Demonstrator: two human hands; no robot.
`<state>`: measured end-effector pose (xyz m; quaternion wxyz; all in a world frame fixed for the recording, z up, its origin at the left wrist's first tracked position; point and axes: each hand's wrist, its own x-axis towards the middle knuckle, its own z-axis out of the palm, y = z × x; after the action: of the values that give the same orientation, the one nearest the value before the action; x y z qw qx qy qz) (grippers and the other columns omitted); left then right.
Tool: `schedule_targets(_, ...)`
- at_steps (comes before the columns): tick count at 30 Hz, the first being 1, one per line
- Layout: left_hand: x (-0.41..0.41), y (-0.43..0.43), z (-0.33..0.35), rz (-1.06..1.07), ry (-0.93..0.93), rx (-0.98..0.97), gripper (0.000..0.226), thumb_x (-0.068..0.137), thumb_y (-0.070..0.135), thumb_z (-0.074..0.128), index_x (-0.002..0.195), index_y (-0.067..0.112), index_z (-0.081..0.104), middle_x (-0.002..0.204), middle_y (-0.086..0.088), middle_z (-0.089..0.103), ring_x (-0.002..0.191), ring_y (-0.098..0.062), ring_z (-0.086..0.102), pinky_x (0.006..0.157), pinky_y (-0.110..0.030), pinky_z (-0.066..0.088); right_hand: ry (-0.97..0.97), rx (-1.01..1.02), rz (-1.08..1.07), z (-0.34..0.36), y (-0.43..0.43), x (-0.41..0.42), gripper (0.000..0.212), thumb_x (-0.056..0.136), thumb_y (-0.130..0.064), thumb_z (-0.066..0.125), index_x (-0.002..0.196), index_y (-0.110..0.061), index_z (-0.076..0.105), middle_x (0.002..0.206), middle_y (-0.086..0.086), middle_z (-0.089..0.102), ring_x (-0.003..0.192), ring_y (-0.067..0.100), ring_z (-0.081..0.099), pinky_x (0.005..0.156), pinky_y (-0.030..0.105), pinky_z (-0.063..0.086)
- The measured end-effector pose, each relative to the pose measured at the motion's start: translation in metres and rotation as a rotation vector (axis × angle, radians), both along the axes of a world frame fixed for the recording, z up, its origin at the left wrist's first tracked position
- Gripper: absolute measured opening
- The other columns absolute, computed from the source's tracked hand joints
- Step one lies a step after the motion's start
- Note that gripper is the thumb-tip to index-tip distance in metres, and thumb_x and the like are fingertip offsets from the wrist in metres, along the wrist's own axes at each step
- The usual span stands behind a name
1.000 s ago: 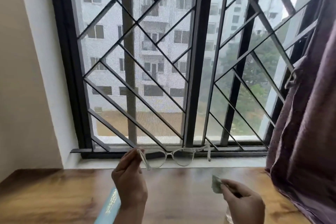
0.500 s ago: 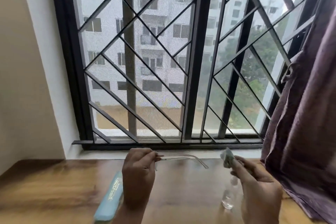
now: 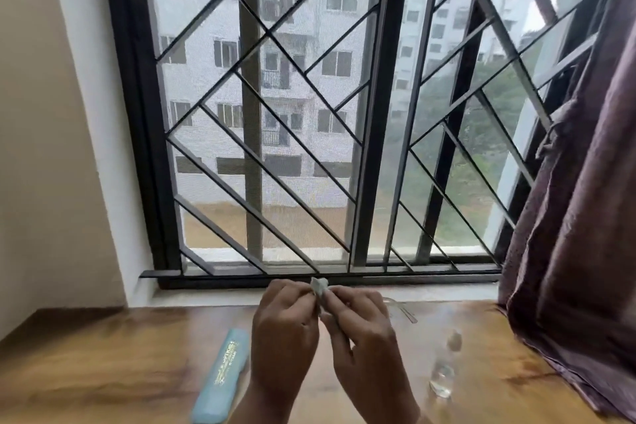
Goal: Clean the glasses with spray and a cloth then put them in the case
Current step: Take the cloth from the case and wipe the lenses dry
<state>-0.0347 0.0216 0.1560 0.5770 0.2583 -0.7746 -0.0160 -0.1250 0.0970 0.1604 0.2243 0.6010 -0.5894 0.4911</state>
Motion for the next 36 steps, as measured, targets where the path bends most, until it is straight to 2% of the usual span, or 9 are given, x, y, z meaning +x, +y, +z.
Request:
schedule_targets(3,0.008,-0.006,-0.002,0.011,-0.019,0.004,0.017,0.074,0.011,0.055,0.065,0.008,0.068,0.071,-0.001,0.064,0.074,-0.014,0.049,0.069,-0.020,0.042,0.111,0.054,-0.113,0.001,0.000,0.002,0.037,0.075,-0.008,0.063,0.109,-0.022,0.068,0.098,-0.014,0.067,0.089,0.012,0.048,0.078,0.026,0.038)
schedule_targets(6,0.008,-0.004,-0.002,-0.004,0.001,-0.010,0.018,0.076,0.011,0.055,0.063,0.008,0.068,0.070,-0.001,0.064,0.074,-0.014,0.050,0.070,-0.018,0.041,0.204,0.046,-0.204,0.009,-0.002,0.002,0.023,0.081,-0.019,0.059,0.099,-0.026,0.071,0.084,-0.015,0.067,0.079,0.013,0.048,0.069,0.025,0.032)
schedule_targets(9,0.008,-0.002,0.000,-0.016,0.031,-0.032,0.023,0.080,0.013,0.054,0.062,0.007,0.067,0.068,-0.001,0.064,0.071,-0.015,0.050,0.068,-0.021,0.043,0.288,0.017,-0.252,0.015,-0.003,0.003,0.019,0.087,-0.028,0.054,0.092,-0.025,0.073,0.076,-0.014,0.065,0.076,0.014,0.049,0.070,0.026,0.031)
schedule_targets(12,0.011,-0.004,0.000,-0.001,0.038,-0.045,0.021,0.078,0.012,0.053,0.065,0.007,0.069,0.069,-0.001,0.065,0.072,-0.015,0.050,0.067,-0.025,0.045,0.389,0.024,-0.305,0.015,-0.003,0.004,0.013,0.085,-0.024,0.058,0.086,-0.023,0.071,0.079,-0.013,0.065,0.080,0.015,0.051,0.072,0.030,0.035)
schedule_targets(17,0.011,0.001,0.003,-0.022,0.035,-0.046,0.019,0.075,0.013,0.055,0.073,0.007,0.073,0.071,-0.001,0.065,0.075,-0.013,0.050,0.070,-0.021,0.044,0.461,-0.029,-0.404,0.013,0.004,-0.009,0.006,0.082,-0.023,0.062,0.079,-0.024,0.067,0.078,-0.013,0.065,0.083,0.016,0.050,0.074,0.032,0.031)
schedule_targets(23,0.008,-0.002,0.003,-0.020,0.044,-0.057,0.009,0.068,0.004,0.068,0.073,0.008,0.074,0.072,0.000,0.066,0.075,-0.013,0.051,0.073,-0.018,0.042,0.370,-0.079,-0.509,0.008,0.017,-0.026,0.011,0.073,-0.022,0.070,0.084,-0.023,0.072,0.085,-0.014,0.069,0.088,0.016,0.048,0.078,0.033,0.029)
schedule_targets(30,0.007,-0.004,0.004,-0.015,0.136,-0.051,0.010,0.072,0.009,0.064,0.073,0.006,0.074,0.070,-0.001,0.067,0.073,-0.011,0.050,0.073,-0.017,0.042,0.005,-0.060,-0.620,0.000,0.024,-0.044,0.021,0.073,-0.033,0.055,0.078,-0.026,0.074,0.074,-0.016,0.069,0.080,0.015,0.048,0.075,0.027,0.019)
schedule_targets(33,0.005,-0.004,0.004,-0.008,0.142,-0.050,0.016,0.075,0.013,0.059,0.072,0.007,0.074,0.071,0.000,0.067,0.074,-0.012,0.050,0.072,-0.018,0.043,-0.099,-0.049,-0.636,-0.006,0.022,-0.048,0.014,0.067,-0.032,0.062,0.075,-0.028,0.073,0.073,-0.017,0.069,0.078,0.013,0.045,0.072,0.025,0.018)
schedule_targets(36,0.003,-0.008,0.002,0.012,0.138,-0.054,0.010,0.071,0.006,0.064,0.072,0.007,0.074,0.071,-0.001,0.067,0.074,-0.012,0.050,0.071,-0.022,0.045,-0.148,-0.034,-0.642,-0.012,0.019,-0.052,0.016,0.060,-0.028,0.068,0.075,-0.028,0.074,0.072,-0.015,0.070,0.077,0.014,0.044,0.069,0.024,0.015)
